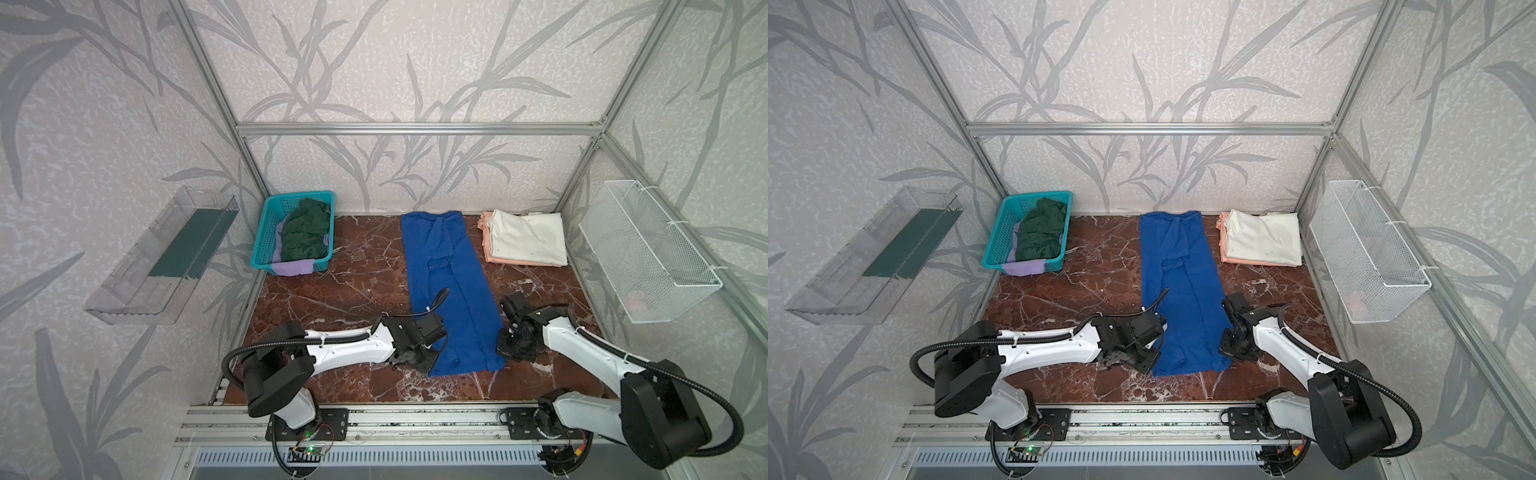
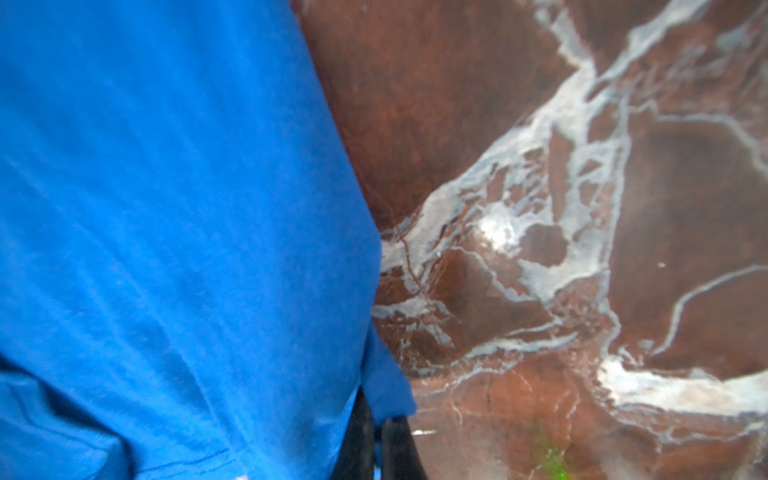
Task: Fold and stack the t-shirts
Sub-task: 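Lift the near end of the blue strip with both grippers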
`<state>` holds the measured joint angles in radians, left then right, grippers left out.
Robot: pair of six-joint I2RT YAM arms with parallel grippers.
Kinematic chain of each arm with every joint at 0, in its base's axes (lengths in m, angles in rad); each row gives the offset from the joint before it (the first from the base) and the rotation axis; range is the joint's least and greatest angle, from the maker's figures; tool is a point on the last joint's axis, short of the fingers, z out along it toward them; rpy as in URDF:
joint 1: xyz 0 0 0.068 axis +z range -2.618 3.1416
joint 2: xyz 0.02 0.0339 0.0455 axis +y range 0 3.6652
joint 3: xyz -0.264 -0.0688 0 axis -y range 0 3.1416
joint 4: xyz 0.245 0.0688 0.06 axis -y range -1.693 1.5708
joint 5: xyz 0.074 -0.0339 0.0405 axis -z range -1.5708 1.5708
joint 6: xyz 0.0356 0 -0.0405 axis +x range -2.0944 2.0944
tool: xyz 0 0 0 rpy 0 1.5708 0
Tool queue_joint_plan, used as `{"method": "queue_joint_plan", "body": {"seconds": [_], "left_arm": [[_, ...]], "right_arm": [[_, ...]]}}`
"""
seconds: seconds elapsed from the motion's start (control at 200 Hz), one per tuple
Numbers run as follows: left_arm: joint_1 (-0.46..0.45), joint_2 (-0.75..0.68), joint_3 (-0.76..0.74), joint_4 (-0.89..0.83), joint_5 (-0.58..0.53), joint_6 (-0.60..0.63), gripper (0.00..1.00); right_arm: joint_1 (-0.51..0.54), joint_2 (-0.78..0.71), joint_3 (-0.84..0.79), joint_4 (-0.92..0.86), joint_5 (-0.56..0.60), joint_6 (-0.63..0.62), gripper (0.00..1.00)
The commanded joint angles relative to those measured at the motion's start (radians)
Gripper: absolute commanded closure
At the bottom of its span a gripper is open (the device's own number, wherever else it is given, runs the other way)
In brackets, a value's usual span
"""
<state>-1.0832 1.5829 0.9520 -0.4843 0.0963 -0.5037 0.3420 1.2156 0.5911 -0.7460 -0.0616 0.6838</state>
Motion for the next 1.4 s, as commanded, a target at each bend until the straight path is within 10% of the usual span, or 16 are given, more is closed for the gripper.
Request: {"method": "queue_joint_plan", "body": {"seconds": [0.0, 0.47, 0.66, 1.11, 1.25, 1.395], "left_arm": [[0.011, -0.001, 0.021, -0.051, -0.036, 0.010, 1.00], [0.019, -0.021, -0.012, -0.030, 0.001, -0.001, 1.00], [0.019, -0.017, -0.031, -0.001, 0.063, 0.036, 0.71], [0.020, 0.119, 0.004, 0.000, 0.204, 0.005, 0.55], [0.021, 0.130, -0.012, 0.007, 0.223, -0.021, 0.63], [0.021, 0.123, -0.012, 0.004, 0.208, -0.031, 1.00]], "right_arm": [[0.008, -0.045, -0.003, -0.051, -0.003, -0.001, 1.00], [0.015, -0.075, -0.013, -0.040, -0.048, 0.011, 1.00], [0.020, -0.056, -0.006, -0.045, -0.056, 0.007, 1.00], [0.020, -0.091, -0.013, -0.039, -0.088, 0.008, 1.00], [0.020, -0.131, -0.015, -0.058, -0.083, 0.006, 1.00], [0.021, -0.176, -0.022, -0.064, -0.091, 0.013, 1.00]]}}
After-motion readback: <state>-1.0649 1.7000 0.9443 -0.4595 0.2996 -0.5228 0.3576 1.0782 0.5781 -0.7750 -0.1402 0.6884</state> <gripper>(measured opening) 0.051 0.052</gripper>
